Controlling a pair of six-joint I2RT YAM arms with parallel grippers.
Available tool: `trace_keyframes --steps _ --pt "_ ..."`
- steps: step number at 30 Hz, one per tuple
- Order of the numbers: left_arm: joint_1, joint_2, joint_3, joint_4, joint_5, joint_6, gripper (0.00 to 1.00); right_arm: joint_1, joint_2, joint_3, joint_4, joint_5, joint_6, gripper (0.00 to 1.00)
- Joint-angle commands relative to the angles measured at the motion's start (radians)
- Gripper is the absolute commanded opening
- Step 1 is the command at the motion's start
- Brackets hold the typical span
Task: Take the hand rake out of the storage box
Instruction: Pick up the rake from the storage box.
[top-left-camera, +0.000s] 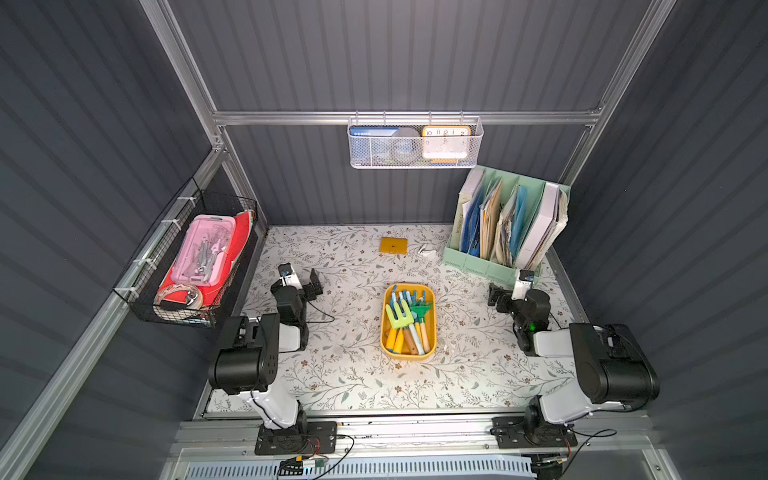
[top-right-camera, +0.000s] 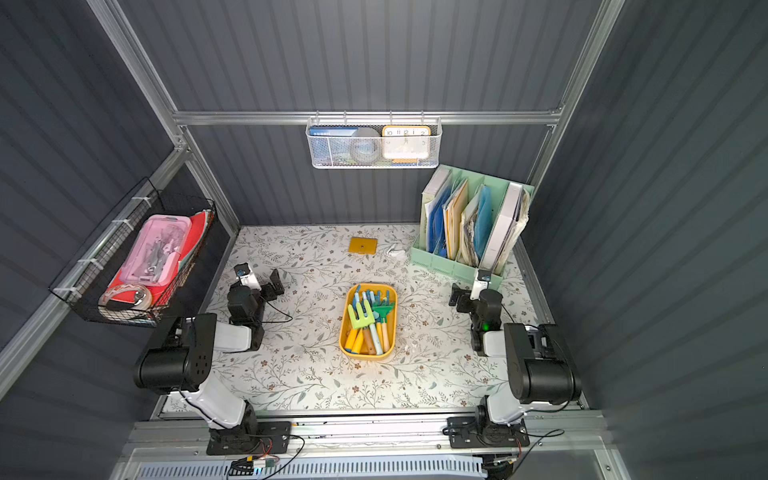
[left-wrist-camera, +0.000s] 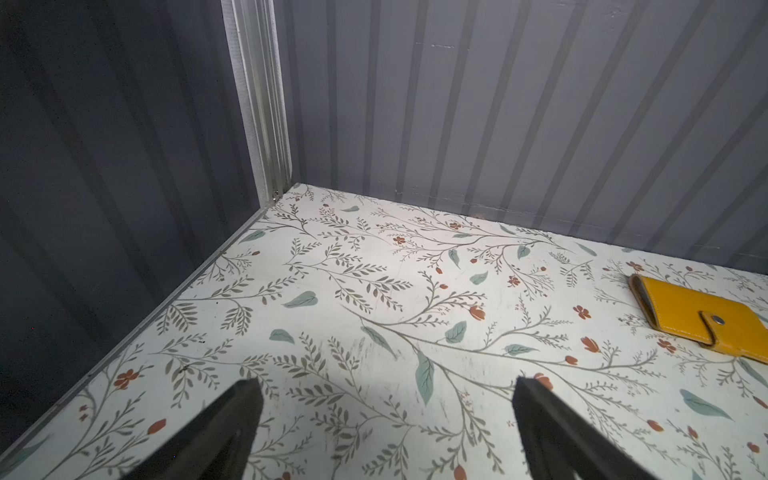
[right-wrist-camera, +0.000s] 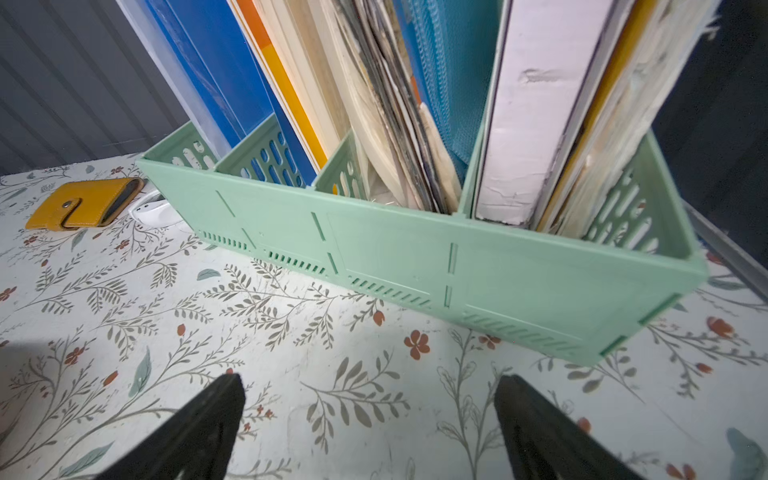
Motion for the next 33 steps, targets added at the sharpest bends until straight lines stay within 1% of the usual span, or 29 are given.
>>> trace_keyframes --steps 1,19,21,23,24,25,26,28,29,30,31,32,33 --pt "0.005 0.011 0.015 0.019 -0.001 -0.010 1.00 -0.002 0.008 0.018 0.013 -0.003 0.000 0.99" --pt "0.005 0.009 0.013 0.026 0.018 -0.007 1.00 -0.002 0.007 0.018 0.012 -0.002 0.000 0.99" --pt "0.005 0.002 0.020 0.025 -0.005 -0.013 1.00 -0.002 -0.005 0.026 0.002 -0.019 0.001 0.99" --pt "0.005 -0.055 0.061 -0.111 -0.030 -0.021 1.00 -0.001 -0.098 0.076 -0.167 -0.044 -0.014 0.99" --pt "0.004 -0.091 0.091 -0.217 -0.048 -0.011 1.00 0.000 -0.146 0.124 -0.304 -0.052 -0.025 0.99" --pt "-0.005 -0.118 0.108 -0.282 -0.062 0.016 1.00 0.007 -0.178 0.176 -0.449 -0.045 -0.023 0.98" --pt "-0.023 -0.151 0.118 -0.330 -0.080 0.029 1.00 0.020 -0.191 0.214 -0.532 -0.032 -0.021 0.98" --pt "-0.071 -0.225 0.150 -0.428 -0.150 0.052 1.00 0.078 -0.211 0.246 -0.595 0.025 -0.026 0.98" --pt "-0.090 -0.254 0.181 -0.498 -0.165 0.048 1.00 0.108 -0.219 0.252 -0.605 0.051 -0.032 0.99" --pt "-0.104 -0.279 0.222 -0.578 -0.193 0.030 1.00 0.145 -0.231 0.268 -0.648 0.096 -0.028 0.99" --pt "-0.110 -0.296 0.280 -0.683 -0.204 -0.018 1.00 0.172 -0.243 0.304 -0.738 0.107 -0.025 0.99" --pt "-0.103 -0.304 0.326 -0.759 -0.202 -0.078 1.00 0.194 -0.255 0.336 -0.815 0.108 -0.016 0.99" --pt "-0.093 -0.302 0.371 -0.836 -0.239 -0.167 1.00 0.221 -0.270 0.368 -0.898 0.117 0.002 0.99"
